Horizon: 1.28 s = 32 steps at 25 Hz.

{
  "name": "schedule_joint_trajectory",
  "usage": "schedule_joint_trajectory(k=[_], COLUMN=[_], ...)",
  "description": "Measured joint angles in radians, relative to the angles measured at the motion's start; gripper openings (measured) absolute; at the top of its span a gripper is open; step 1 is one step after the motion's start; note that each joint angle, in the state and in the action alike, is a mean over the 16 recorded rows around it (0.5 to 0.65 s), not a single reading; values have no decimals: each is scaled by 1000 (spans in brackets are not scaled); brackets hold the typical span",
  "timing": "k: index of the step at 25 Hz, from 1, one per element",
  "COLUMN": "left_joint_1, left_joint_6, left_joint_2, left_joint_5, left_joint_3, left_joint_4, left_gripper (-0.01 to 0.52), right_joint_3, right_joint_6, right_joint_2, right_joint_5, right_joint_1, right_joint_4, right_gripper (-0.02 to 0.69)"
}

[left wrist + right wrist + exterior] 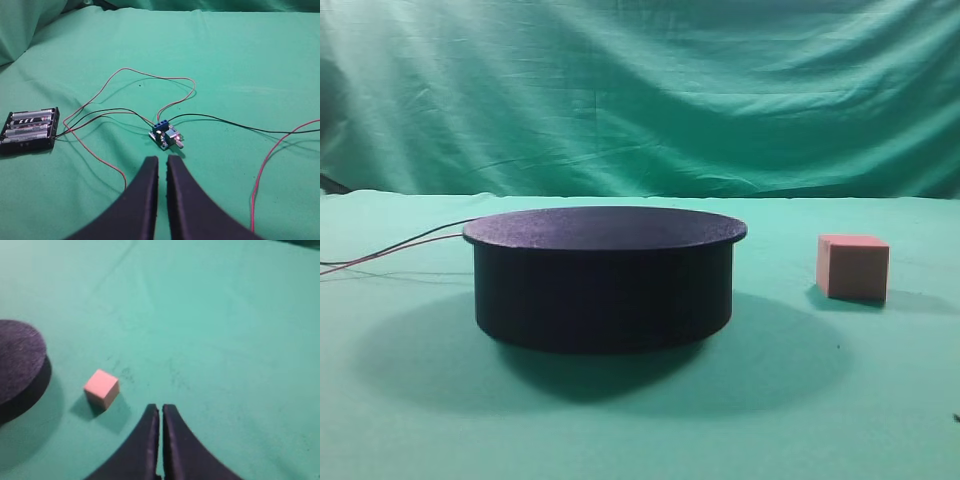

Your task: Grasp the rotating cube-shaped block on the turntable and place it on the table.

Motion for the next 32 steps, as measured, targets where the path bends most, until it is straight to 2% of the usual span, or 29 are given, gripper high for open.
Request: schedule_joint_trajectory(k=[7, 14, 32], left_joint_1=[0, 0, 0], left_joint_6=[0, 0, 0], left_joint_2=[0, 0, 0], left_joint_5=[0, 0, 0], left_joint_3=[0, 0, 0], left_joint_4=[0, 0, 0], left_gripper=[0, 0, 0], right_joint_3=[186, 299, 341], right_joint_6=[-5, -7, -15], right_joint_2=[-265, -434, -474], right_joint_5=[-114, -130, -107], right_joint_1=[-144, -205, -221], right_joint_4=[10, 41, 76], right_gripper=[0, 0, 18])
